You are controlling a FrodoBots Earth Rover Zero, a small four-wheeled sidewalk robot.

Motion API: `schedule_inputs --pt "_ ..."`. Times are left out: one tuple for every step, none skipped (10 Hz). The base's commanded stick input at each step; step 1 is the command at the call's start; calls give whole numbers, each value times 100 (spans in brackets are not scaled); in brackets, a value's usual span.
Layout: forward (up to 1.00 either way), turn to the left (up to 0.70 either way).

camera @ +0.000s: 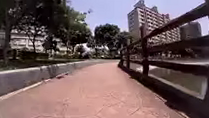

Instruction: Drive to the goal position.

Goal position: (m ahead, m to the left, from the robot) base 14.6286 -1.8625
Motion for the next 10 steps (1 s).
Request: schedule_inputs --pt "100 11" --pt "100 8" --pt "100 1" --pt "100 1" --pt "100 1" --pt "100 1" --pt "100 2" --pt "100 17" --pt "100 19" --pt "100 14"
